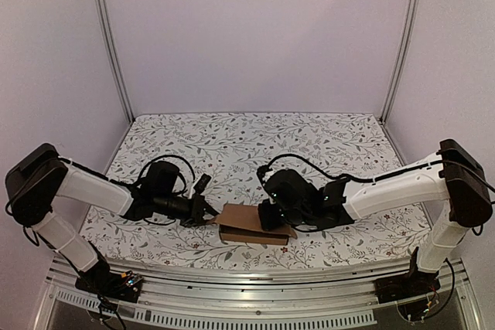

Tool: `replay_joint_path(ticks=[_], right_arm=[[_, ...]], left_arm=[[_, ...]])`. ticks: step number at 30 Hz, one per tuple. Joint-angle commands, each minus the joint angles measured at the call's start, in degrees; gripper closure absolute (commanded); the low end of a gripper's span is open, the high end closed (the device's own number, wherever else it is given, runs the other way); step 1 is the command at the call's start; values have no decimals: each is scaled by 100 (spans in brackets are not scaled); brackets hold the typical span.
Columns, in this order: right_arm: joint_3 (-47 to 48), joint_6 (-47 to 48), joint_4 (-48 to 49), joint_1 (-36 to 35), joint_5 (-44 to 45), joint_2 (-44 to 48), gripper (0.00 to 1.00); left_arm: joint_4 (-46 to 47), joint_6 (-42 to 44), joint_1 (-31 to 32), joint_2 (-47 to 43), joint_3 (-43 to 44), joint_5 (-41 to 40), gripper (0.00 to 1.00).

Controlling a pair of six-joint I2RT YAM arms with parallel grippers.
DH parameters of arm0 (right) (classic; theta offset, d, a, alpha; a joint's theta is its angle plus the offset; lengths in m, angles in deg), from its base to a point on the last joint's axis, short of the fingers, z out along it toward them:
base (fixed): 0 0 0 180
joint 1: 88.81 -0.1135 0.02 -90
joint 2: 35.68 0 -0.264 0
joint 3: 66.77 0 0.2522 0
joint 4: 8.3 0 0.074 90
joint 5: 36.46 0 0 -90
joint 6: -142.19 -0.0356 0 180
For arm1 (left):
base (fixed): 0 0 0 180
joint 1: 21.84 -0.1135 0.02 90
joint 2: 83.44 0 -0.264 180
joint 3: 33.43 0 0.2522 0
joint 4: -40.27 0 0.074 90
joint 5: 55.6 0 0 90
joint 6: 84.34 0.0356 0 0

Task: Fold the paper box

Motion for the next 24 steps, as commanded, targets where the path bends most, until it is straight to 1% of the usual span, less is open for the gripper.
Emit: replay_joint_path(ticks=[1, 10, 19, 24], right_arm=[[80, 28, -115, -92, 64, -150, 100], [66, -65, -114, -266, 224, -398, 100], [-20, -91, -120, -295, 363, -394, 100], [-8, -55, -121, -294, 398, -342, 100]], left_arm=[[-92, 60, 130, 77, 132, -106, 100], [-300, 94, 140, -118, 170, -110, 100], [-1318, 437, 0, -702, 344, -386, 100], [-1697, 584, -79, -989, 302, -447, 100]])
